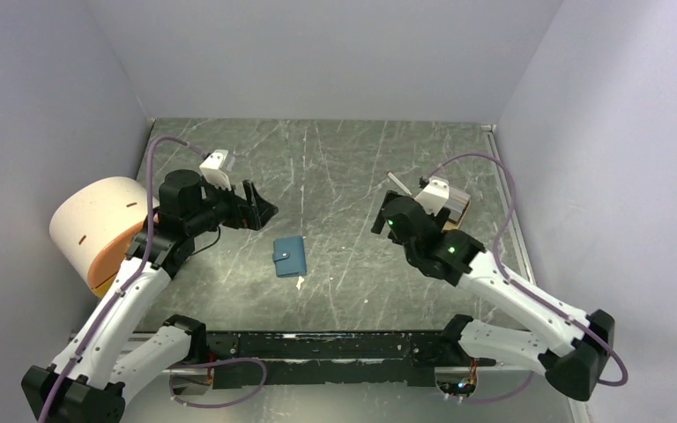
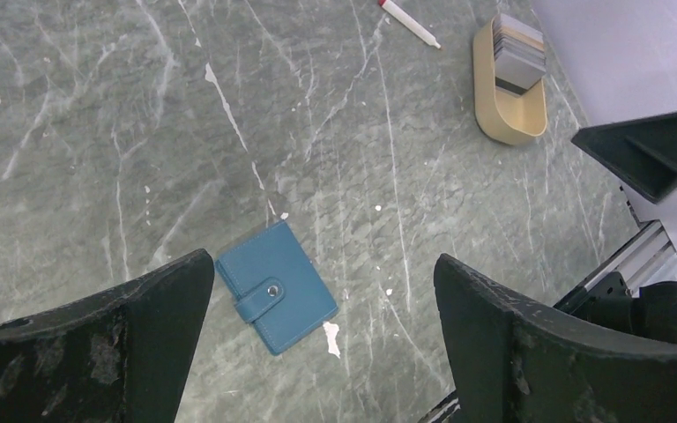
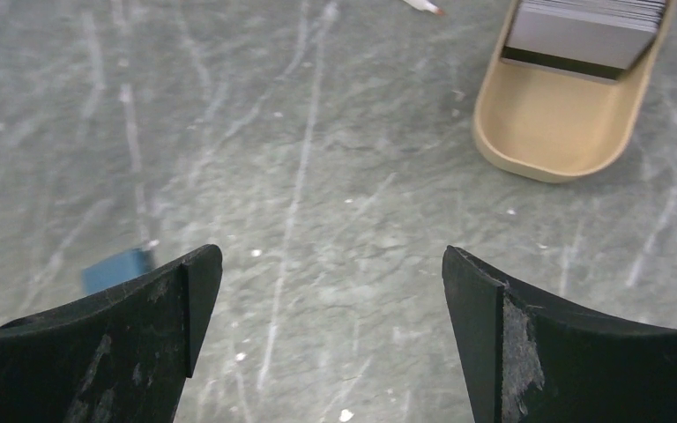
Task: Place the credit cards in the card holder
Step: Move the card holder to the center of the board.
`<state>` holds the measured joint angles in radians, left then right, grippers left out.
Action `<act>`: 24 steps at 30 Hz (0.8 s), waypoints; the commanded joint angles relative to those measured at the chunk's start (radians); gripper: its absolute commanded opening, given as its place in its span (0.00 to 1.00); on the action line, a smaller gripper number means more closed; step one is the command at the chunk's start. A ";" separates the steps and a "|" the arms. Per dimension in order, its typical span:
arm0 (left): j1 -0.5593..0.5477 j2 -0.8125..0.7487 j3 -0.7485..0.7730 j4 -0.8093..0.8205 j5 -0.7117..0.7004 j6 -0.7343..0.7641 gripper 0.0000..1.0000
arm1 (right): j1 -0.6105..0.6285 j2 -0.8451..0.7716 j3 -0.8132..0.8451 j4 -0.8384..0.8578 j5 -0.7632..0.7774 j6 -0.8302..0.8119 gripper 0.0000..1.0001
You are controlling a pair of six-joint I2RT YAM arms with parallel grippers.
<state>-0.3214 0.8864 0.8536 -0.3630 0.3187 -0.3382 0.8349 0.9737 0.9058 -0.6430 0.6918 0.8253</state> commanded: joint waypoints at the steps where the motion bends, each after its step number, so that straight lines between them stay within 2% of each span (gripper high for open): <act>1: 0.009 -0.030 -0.024 0.010 -0.025 0.027 0.99 | -0.057 0.097 0.031 -0.091 0.097 0.026 1.00; 5: 0.010 -0.045 -0.044 0.010 -0.028 0.030 0.98 | -0.144 0.153 0.013 -0.026 0.027 -0.057 1.00; 10: 0.010 -0.032 -0.039 -0.017 -0.050 0.025 0.96 | -0.214 0.190 -0.045 0.127 -0.205 -0.185 1.00; 13: 0.009 -0.028 -0.029 -0.036 -0.081 0.025 0.93 | -0.214 0.215 -0.067 0.219 -0.373 -0.251 0.94; 19: 0.010 -0.071 -0.033 -0.050 -0.185 0.026 0.89 | -0.143 0.308 -0.026 0.243 -0.406 -0.063 0.80; 24: 0.010 -0.161 -0.049 -0.050 -0.301 0.023 0.87 | -0.039 0.436 0.001 0.409 -0.539 -0.023 0.54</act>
<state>-0.3214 0.7959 0.8093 -0.4114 0.1429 -0.3271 0.7372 1.3331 0.8665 -0.3893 0.2821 0.7376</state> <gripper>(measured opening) 0.875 0.618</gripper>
